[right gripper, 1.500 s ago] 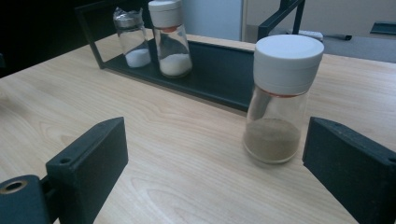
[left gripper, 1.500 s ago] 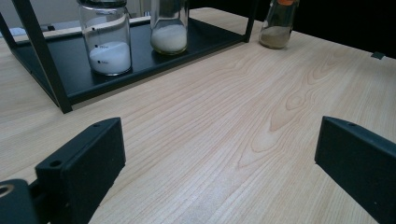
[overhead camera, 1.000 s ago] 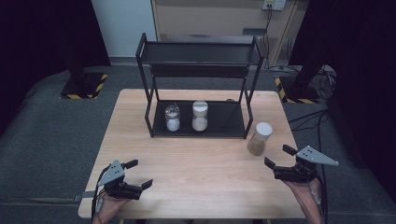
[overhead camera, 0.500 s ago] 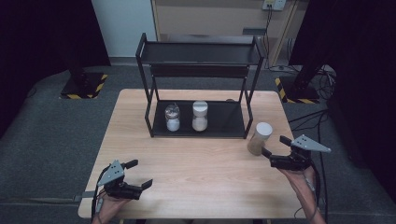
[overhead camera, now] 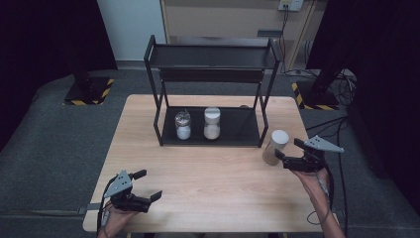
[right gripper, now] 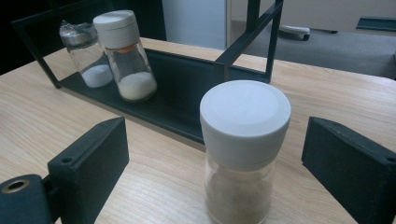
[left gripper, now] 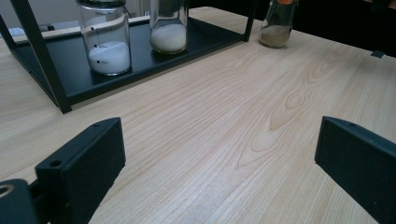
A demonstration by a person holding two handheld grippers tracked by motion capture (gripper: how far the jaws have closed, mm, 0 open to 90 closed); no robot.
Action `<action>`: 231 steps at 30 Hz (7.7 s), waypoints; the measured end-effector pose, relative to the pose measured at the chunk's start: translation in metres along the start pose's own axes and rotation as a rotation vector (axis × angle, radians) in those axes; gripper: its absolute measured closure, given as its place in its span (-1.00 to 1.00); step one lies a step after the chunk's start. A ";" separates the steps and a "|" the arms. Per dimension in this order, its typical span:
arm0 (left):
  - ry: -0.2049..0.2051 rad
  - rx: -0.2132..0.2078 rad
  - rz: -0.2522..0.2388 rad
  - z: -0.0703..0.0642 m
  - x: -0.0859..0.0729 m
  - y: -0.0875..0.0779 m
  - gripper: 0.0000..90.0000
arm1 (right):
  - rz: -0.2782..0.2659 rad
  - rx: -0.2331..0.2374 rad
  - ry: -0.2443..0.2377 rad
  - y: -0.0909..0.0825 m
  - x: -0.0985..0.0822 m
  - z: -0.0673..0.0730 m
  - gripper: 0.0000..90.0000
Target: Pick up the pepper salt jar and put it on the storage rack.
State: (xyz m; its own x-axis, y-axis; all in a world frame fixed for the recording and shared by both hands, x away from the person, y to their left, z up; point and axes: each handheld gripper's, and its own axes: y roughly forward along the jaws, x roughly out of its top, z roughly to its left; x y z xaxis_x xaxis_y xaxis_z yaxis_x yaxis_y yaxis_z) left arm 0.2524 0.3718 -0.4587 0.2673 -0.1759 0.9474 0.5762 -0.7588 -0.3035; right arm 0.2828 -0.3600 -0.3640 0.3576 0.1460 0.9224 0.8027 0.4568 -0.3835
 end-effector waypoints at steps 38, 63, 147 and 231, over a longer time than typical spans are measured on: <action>-0.002 0.001 0.002 0.000 0.000 0.000 -0.98 | 0.035 -0.055 0.011 0.059 -0.005 -0.008 -0.48; -0.006 0.002 0.001 0.000 0.000 0.000 -0.98 | 0.027 -0.045 -0.059 0.054 -0.002 -0.002 -0.25; -0.006 -0.010 -0.007 0.002 -0.001 0.000 -0.98 | 0.088 -0.031 -0.121 0.151 0.089 0.060 -0.26; 0.000 -0.013 -0.007 0.001 -0.001 0.000 -0.98 | 0.023 -0.036 -0.140 0.150 0.108 0.058 -0.75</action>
State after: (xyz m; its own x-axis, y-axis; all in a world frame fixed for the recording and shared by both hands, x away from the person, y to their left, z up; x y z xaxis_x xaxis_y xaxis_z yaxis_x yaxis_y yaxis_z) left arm 0.2531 0.3729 -0.4598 0.2632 -0.1709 0.9495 0.5681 -0.7679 -0.2958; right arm 0.4138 -0.2249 -0.3189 0.3079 0.2786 0.9097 0.8125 0.4204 -0.4038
